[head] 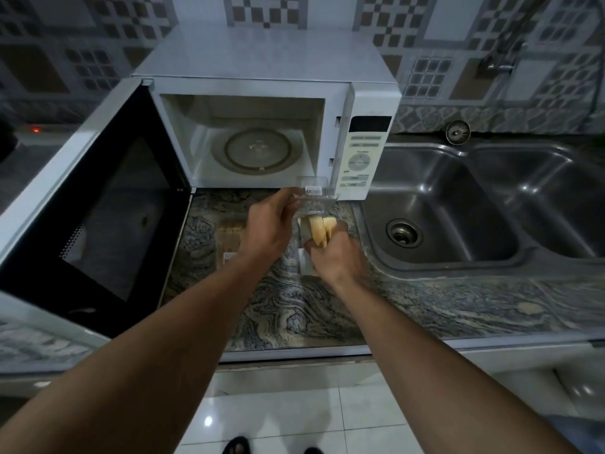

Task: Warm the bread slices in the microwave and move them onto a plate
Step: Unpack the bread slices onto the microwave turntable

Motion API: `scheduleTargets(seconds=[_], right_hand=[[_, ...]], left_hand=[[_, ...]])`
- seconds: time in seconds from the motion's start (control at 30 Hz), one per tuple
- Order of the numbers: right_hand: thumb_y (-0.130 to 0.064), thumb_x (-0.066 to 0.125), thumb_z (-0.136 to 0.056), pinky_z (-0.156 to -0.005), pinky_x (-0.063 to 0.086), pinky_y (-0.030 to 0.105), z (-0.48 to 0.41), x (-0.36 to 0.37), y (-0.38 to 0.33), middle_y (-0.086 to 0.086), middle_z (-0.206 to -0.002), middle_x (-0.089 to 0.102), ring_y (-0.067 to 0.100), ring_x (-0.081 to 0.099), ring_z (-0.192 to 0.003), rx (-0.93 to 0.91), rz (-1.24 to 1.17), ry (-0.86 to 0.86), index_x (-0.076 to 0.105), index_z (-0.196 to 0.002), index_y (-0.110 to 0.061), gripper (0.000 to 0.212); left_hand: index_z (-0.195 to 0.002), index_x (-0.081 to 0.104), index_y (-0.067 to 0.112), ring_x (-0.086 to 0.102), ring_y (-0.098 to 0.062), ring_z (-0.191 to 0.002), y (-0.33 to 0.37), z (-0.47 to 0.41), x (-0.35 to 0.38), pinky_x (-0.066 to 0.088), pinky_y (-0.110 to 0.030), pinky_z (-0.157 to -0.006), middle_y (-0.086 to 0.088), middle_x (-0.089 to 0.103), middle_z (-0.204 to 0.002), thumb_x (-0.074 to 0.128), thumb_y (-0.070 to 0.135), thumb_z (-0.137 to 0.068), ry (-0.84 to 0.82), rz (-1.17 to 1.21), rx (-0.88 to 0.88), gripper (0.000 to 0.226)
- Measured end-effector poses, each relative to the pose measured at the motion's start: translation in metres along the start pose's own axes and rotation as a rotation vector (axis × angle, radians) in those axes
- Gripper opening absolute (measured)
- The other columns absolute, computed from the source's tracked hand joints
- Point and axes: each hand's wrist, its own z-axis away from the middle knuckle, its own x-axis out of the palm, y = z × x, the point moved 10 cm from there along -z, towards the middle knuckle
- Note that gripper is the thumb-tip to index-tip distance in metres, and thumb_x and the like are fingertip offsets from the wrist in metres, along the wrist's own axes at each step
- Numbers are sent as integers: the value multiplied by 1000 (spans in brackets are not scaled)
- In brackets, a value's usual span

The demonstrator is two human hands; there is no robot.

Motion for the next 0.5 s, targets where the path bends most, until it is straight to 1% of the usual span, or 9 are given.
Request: scheduleTargets(seconds=[0.07,0.13,0.17,0.23,0.3,0.33,0.4,0.43,0.5], right_hand=[[-47,68,-87,-62,54,35,3,-9,1,1,-88,68,27,66,-80,-19,4,15,48,-113,-16,44],[-47,66,-88,-59,49,31,7,-20,4,-8,-71,59,21,61,-74,-27,2,22,48,-110,-14,43],[-46,66,-88,-58,47,30,8,-24,6,-10,-68,56,20,60,-73,-22,4,18,49,-110,-14,42],[-47,67,-87,-59,54,32,10,-34,13,-5,-77,65,22,65,-74,-16,11,20,52,-110,-13,43],[-46,69,-87,-58,56,33,12,-44,19,0,-87,69,23,68,-73,-1,10,21,53,-111,-14,43],[-44,70,-88,-54,53,30,11,-49,22,0,-87,69,20,66,-70,11,4,16,54,-111,-14,41],[-39,70,-90,-46,40,23,10,-59,27,-2,-85,64,12,60,-62,31,-5,12,54,-111,-13,37],[-38,69,-91,-44,34,21,9,-66,28,-4,-83,61,7,55,-59,37,-12,23,54,-112,-13,35],[-37,69,-91,-43,30,20,5,-79,26,-5,-80,58,3,48,-57,35,-35,59,54,-110,-14,33]], left_hand=[[-120,66,12,61,-13,-79,0,4,-1,32,2,-60,-7,74,-92,56,18,-99,-9,-1,-19,24],[-121,66,14,64,-17,-80,1,7,-3,36,-8,-61,-8,74,-92,55,19,-99,-15,-13,-14,25],[-121,65,15,66,-20,-80,1,10,-3,38,-15,-63,-9,74,-91,55,20,-99,-22,-23,-16,25],[-121,64,17,65,-22,-73,-1,15,-1,38,-23,-61,-11,73,-86,54,23,-100,-41,-41,-24,25],[-124,61,23,62,-22,-68,-6,22,3,39,-24,-60,-13,72,-84,53,27,-100,-70,-65,-54,26],[-126,59,26,63,-22,-69,-10,26,6,42,-25,-61,-13,73,-88,53,28,-100,-94,-72,-74,27],[-129,54,30,68,-25,-78,-14,35,12,51,-29,-65,-13,74,-98,52,27,-101,-151,-83,-101,29],[-131,52,29,69,-26,-80,-15,40,16,54,-30,-66,-13,73,-99,52,23,-101,-185,-90,-109,31],[-134,50,29,66,-25,-74,-14,50,23,54,-31,-63,-14,72,-96,51,6,-98,-266,-133,-115,43]])
